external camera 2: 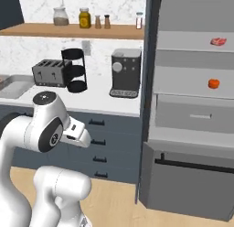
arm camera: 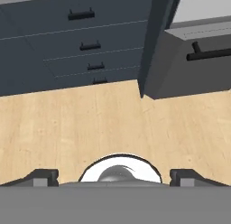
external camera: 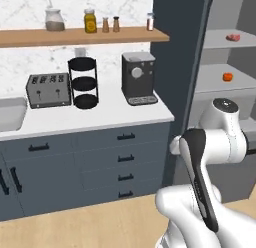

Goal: Place one squash and one steak in each tupperware on the nearby counter, to pack two identical lunches.

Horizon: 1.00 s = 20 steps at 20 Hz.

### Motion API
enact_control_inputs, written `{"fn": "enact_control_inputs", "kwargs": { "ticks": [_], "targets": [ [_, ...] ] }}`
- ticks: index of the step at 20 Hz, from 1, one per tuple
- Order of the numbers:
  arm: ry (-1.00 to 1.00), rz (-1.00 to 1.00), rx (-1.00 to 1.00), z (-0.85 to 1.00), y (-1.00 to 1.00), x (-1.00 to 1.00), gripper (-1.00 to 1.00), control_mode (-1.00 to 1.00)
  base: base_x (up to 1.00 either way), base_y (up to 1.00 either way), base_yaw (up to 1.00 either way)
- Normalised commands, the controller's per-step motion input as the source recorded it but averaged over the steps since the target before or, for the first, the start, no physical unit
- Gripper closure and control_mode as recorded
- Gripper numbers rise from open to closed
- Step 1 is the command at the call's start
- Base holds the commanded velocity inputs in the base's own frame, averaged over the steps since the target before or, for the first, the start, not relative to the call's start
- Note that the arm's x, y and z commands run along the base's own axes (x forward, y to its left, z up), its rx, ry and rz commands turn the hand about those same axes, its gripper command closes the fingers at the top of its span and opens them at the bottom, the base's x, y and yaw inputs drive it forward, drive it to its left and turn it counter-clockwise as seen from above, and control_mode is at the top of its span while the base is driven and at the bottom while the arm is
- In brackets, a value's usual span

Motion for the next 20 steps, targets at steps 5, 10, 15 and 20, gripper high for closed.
{"fn": "enact_control_inputs", "kwargs": {
  "ticks": [5,10,15,20],
  "targets": [
    [0.0,0.0,0.0,0.0,0.0,0.0,-1.0,1.0,0.24,-1.0,0.0],
    [0.0,0.0,0.0,0.0,0.0,0.0,-1.0,1.0,0.44,-0.6,-0.19],
    [0.0,0.0,0.0,0.0,0.0,0.0,-1.0,1.0,0.53,-0.4,-0.17],
    [0.0,0.0,0.0,0.0,0.0,0.0,-1.0,1.0,0.47,-0.3,0.0]
  ]
}}
